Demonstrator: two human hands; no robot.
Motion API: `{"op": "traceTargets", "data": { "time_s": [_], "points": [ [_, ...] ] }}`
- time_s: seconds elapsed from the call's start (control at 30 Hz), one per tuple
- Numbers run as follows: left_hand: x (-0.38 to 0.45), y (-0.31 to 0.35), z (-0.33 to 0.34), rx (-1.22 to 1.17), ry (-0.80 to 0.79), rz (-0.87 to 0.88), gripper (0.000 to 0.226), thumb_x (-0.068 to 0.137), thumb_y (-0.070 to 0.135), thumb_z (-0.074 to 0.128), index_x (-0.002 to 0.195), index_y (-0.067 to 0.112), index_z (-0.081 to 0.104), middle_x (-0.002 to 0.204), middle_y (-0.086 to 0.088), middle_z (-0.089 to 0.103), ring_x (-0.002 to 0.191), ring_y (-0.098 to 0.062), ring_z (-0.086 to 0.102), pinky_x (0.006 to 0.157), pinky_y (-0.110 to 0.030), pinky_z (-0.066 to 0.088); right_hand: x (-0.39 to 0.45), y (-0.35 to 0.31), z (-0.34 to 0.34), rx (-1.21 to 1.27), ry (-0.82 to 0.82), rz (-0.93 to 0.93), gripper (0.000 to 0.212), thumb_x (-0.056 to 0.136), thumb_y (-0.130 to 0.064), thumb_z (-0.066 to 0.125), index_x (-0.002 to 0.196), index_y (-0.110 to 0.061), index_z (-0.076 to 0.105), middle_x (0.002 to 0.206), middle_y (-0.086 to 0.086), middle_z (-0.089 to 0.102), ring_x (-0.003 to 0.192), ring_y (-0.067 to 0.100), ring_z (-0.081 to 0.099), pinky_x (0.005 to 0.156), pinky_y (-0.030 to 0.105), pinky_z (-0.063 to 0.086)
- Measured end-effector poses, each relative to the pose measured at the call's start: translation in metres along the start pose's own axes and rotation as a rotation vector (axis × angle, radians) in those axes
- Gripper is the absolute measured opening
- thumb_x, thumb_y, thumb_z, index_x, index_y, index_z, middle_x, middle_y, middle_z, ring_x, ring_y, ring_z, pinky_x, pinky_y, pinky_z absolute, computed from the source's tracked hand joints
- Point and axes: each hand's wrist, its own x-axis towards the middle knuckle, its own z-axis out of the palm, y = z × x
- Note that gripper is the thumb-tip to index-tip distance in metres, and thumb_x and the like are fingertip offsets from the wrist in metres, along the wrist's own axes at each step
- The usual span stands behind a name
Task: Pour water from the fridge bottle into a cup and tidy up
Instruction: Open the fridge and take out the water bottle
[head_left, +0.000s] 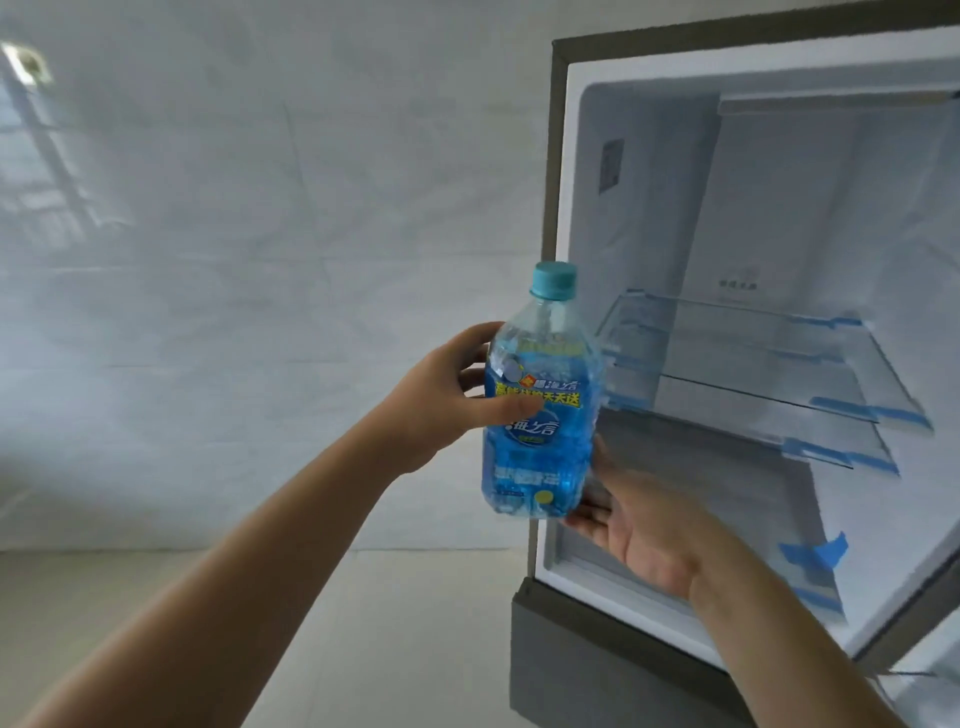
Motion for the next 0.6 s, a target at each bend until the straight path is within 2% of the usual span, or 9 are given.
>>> {"op": "traceTargets", "data": {
  "time_s": [0.2,0.27,0.33,0.47,0.6],
  "points": [
    [-0.058,0.008,-0.048,0.046,0.163,-0.029,0.069,0.067,0.022,0.08,0.132,0.018,0.054,0.121,-0.005,0.066,0.108,-0.015,0.067,0.082,-0.03,0.057,0.012,0.011,0.059,-0.072,-0.141,0.086,0.05,0.09,-0.049,0.052,0.12,-0.01,0.062,0.109,0.017,0.072,0.105,0.027,0.069,0.099,0.038,0.051],
    [-0.081,0.011,-0.067,0.06,0.221,-0.032,0.068,0.067,0.022,0.08,0.13,0.021,0.055,0.121,-0.005,0.066,0.109,-0.016,0.067,0.085,-0.034,0.058,0.013,0.015,0.085,-0.107,-0.201,0.097,0.051,0.09,-0.05,0.051,0.121,-0.012,0.063,0.11,0.016,0.072,0.105,0.026,0.069,0.099,0.038,0.051],
    [-0.105,0.014,-0.088,0.076,0.282,-0.031,0.067,0.066,0.023,0.081,0.128,0.023,0.056,0.119,-0.005,0.067,0.109,-0.019,0.067,0.086,-0.038,0.059,0.014,0.02,0.114,-0.141,-0.268,0.109,0.051,0.09,-0.051,0.049,0.121,-0.014,0.063,0.109,0.015,0.072,0.103,0.025,0.07,0.094,0.036,0.053],
    [-0.162,0.02,-0.131,0.106,0.439,-0.027,0.068,0.064,0.022,0.082,0.127,0.022,0.057,0.116,-0.004,0.068,0.106,-0.018,0.068,0.084,-0.036,0.059,0.014,0.035,0.179,-0.183,-0.383,0.143,0.05,0.09,-0.051,0.049,0.118,-0.012,0.064,0.106,0.016,0.073,0.1,0.025,0.071,0.082,0.03,0.056],
    [-0.229,0.028,-0.177,0.14,0.543,-0.066,0.066,0.066,0.018,0.083,0.127,0.023,0.056,0.118,-0.004,0.067,0.106,-0.017,0.068,0.082,-0.033,0.059,0.006,0.061,0.251,-0.229,-0.514,0.196,0.054,0.09,-0.052,0.048,0.122,-0.011,0.062,0.11,0.017,0.072,0.104,0.028,0.069,0.095,0.038,0.053]
  ]
}}
